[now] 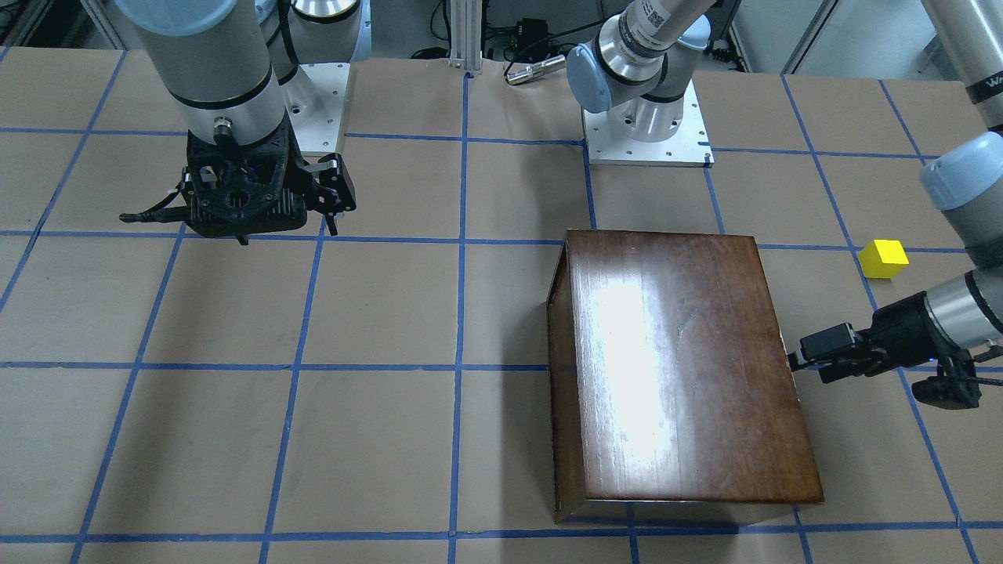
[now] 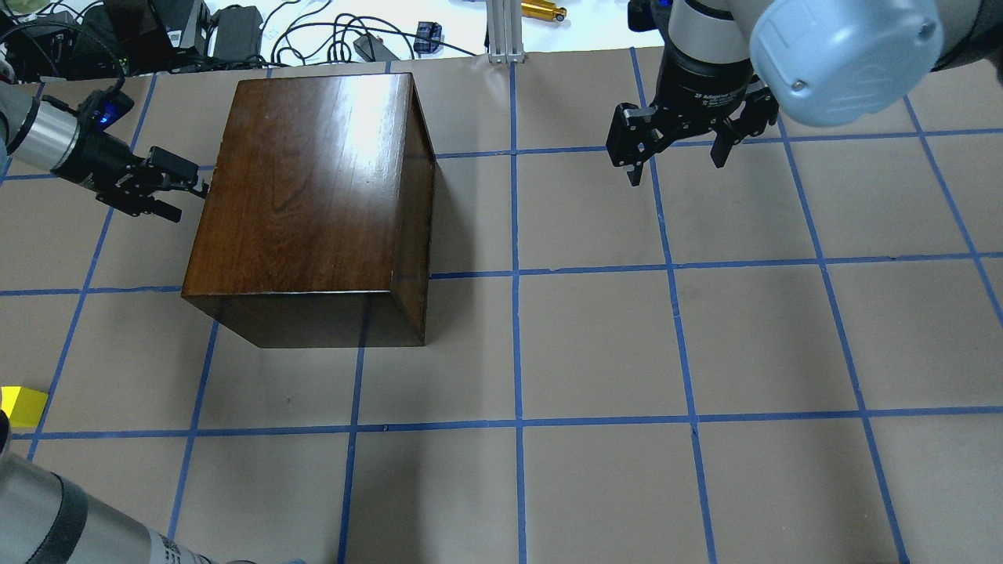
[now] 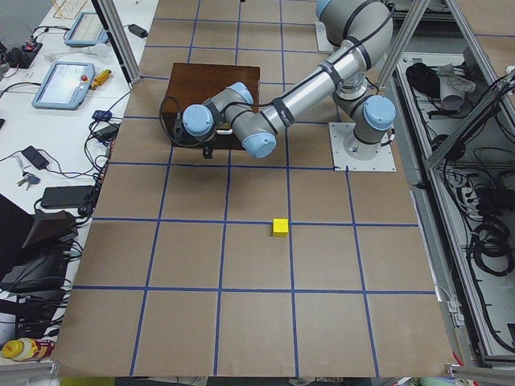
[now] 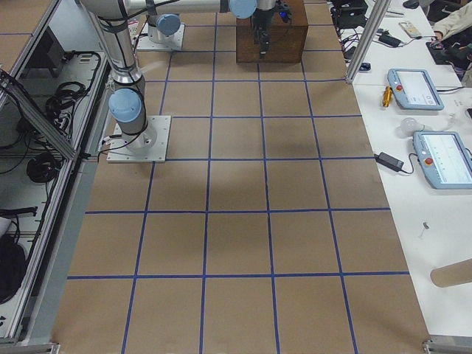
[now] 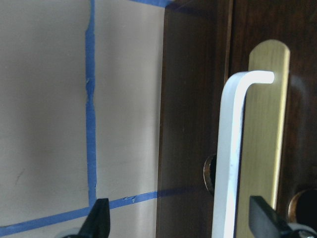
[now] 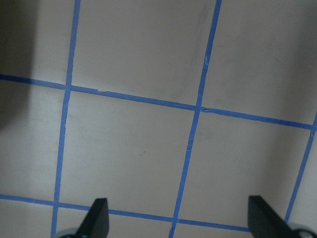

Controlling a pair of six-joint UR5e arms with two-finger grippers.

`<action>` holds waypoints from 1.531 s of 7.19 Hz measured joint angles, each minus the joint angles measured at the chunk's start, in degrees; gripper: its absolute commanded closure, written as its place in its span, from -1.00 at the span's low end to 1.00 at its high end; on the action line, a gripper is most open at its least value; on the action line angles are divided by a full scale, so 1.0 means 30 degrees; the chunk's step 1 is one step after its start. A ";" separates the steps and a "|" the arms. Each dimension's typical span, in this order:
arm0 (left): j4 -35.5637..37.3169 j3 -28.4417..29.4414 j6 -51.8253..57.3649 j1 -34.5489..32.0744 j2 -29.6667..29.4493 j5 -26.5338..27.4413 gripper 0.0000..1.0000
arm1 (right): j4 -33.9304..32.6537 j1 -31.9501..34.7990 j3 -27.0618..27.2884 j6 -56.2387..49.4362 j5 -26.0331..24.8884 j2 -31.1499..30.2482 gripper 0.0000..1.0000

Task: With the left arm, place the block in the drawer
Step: 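Hook the white drawer handle with the left gripper, then pull the drawer open away from the cabinet with the left gripper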

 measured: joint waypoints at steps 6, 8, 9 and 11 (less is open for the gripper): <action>0.0192 0.0204 -0.0029 0.0060 -0.0642 0.0361 -1.00 | 0.0001 0.0000 0.0000 -0.0004 0.0000 0.0000 -1.00; 0.0238 0.0469 -0.0012 0.0340 -0.0676 0.1175 -1.00 | 0.0000 0.0000 -0.0001 -0.0014 0.0004 0.0000 -1.00; 0.0195 0.0598 -0.0009 0.0654 -0.0683 0.1621 -1.00 | 0.0000 0.0000 0.0000 -0.0020 0.0013 0.0000 -1.00; 0.0150 0.0679 0.0058 0.1178 -0.0678 0.2521 -1.00 | 0.0000 0.0000 0.0000 -0.0016 0.0003 0.0000 -1.00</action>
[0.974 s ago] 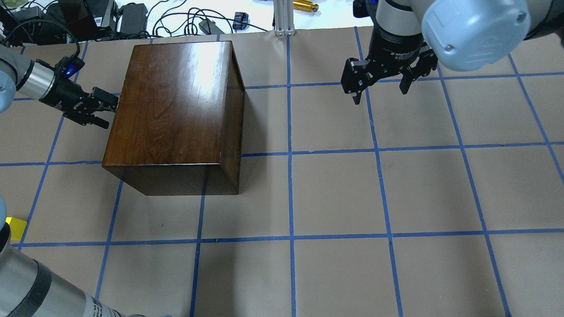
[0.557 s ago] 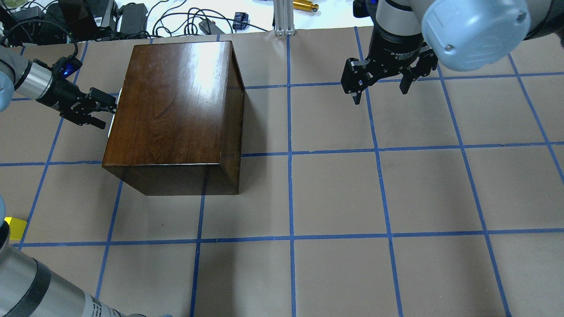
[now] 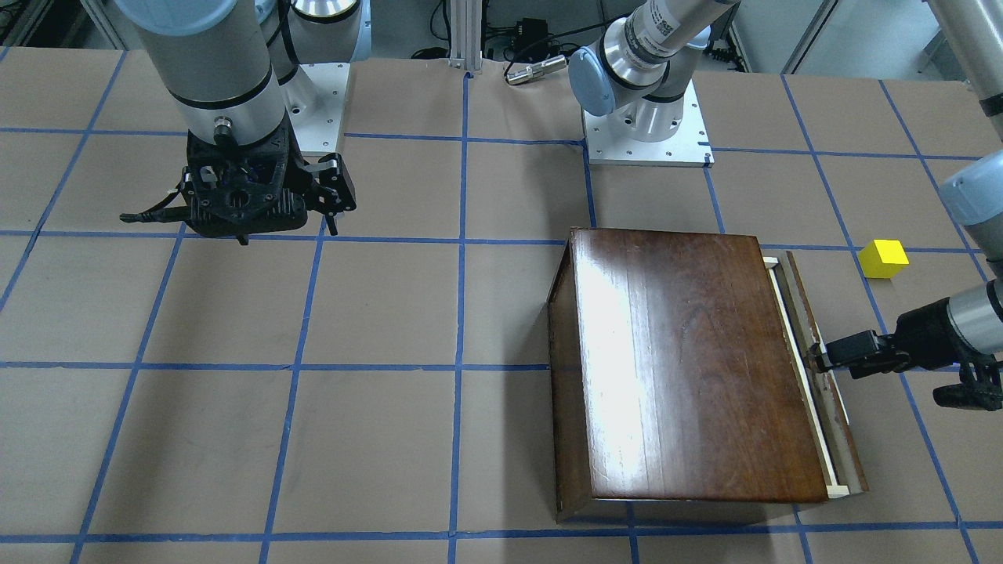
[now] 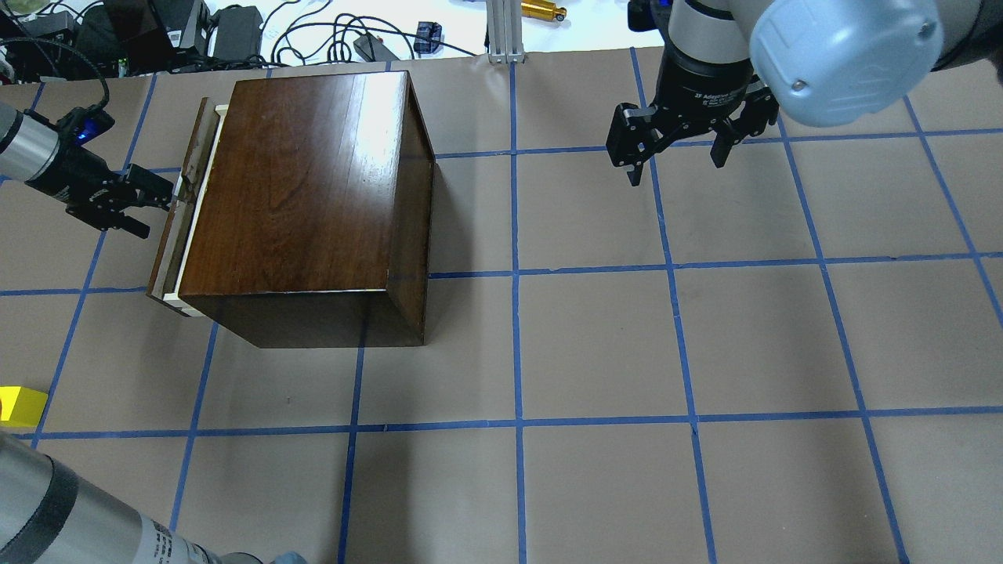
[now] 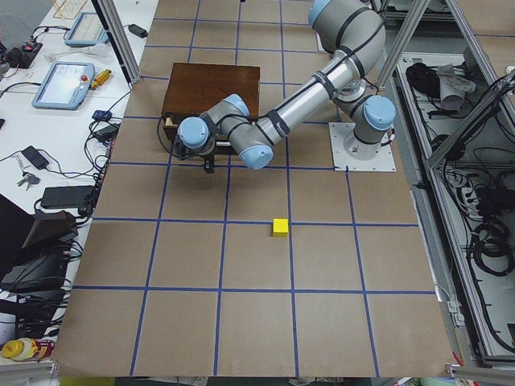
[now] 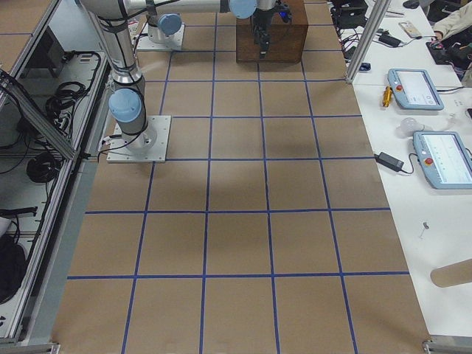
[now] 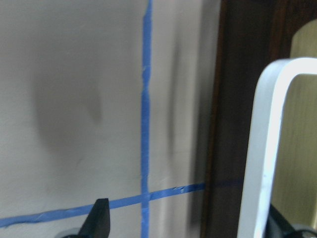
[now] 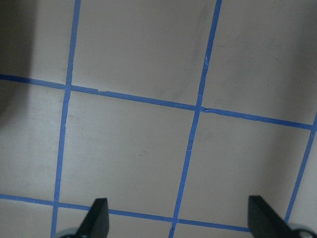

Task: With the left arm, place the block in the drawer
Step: 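Pull the drawer open away from the cabinet with the left gripper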

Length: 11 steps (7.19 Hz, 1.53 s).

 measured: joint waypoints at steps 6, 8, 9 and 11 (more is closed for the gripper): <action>0.0130 0.0033 0.0092 0.1722 0.0137 0.1322 -1.00 | 0.0000 0.0000 0.0000 -0.0007 -0.0003 0.0000 -1.00; 0.0112 0.0019 0.0139 0.2038 0.0246 0.1522 -1.00 | 0.0000 0.0000 0.0000 -0.0001 -0.0003 0.0000 -1.00; 0.0089 0.0016 0.0160 0.2164 0.0350 0.1694 -1.00 | 0.0000 0.0000 0.0000 0.0005 -0.0003 0.0001 -1.00; 0.0003 0.0014 0.0305 0.2595 0.0526 0.2027 -1.00 | 0.0000 0.0000 0.0000 -0.0004 -0.0003 0.0001 -1.00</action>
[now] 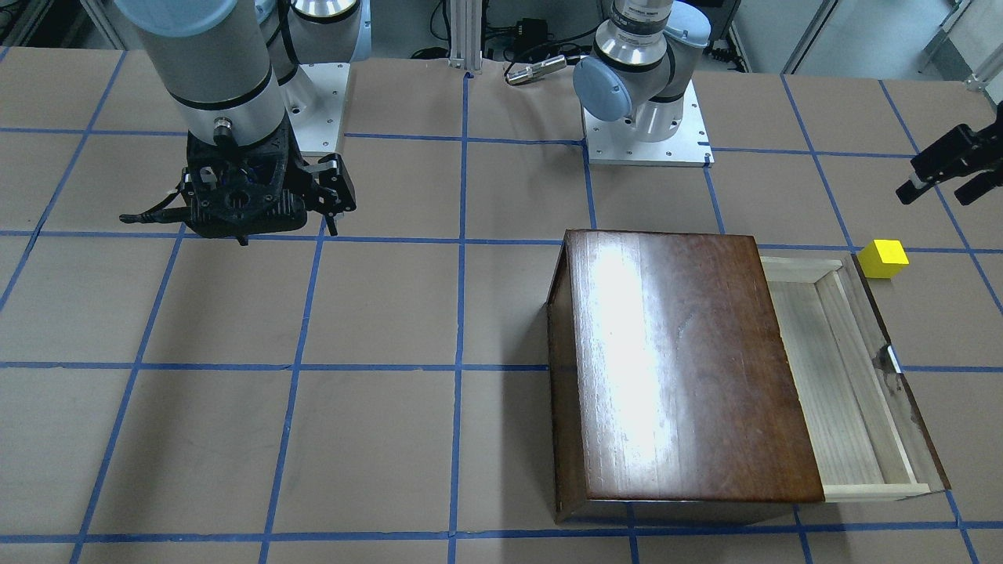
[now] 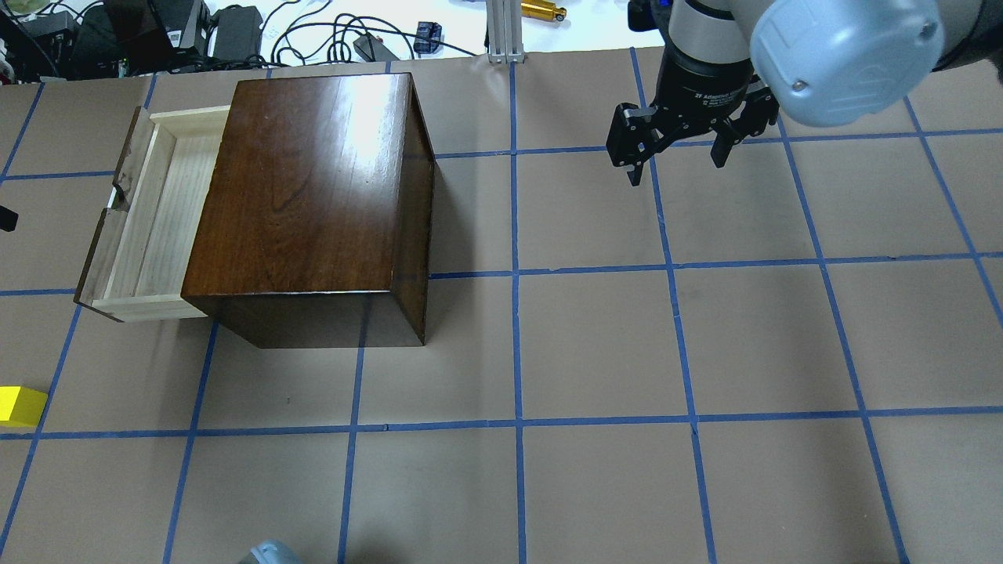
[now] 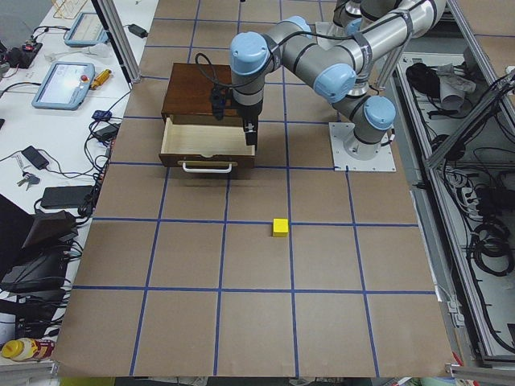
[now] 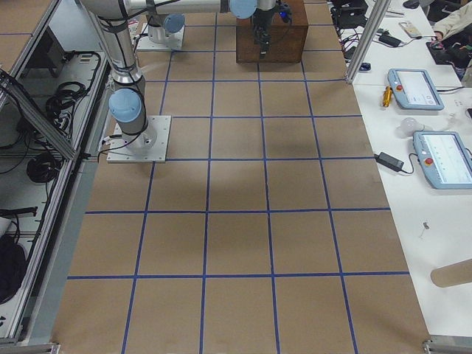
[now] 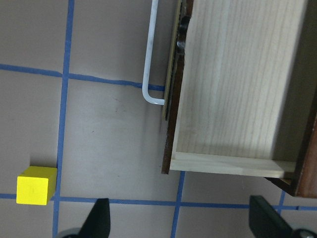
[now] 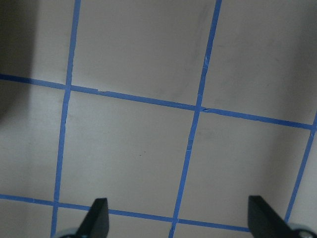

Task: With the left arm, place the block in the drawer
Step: 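Raise the left gripper and move it over the cabinet top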

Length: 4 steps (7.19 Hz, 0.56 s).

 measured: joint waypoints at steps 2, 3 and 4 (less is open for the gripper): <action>-0.0204 0.0040 -0.1570 -0.1918 0.0748 0.0273 -1.00 | 0.0000 0.0000 0.0000 0.0019 0.0000 0.0001 -1.00; -0.0121 0.0098 -0.3045 -0.3477 0.0860 0.0768 -1.00 | -0.0001 0.0000 0.0000 0.0016 0.0000 0.0001 -1.00; 0.0192 0.0166 -0.4494 -0.5251 0.0816 0.1150 -1.00 | 0.0000 0.0000 0.0000 0.0003 0.0000 0.0001 -1.00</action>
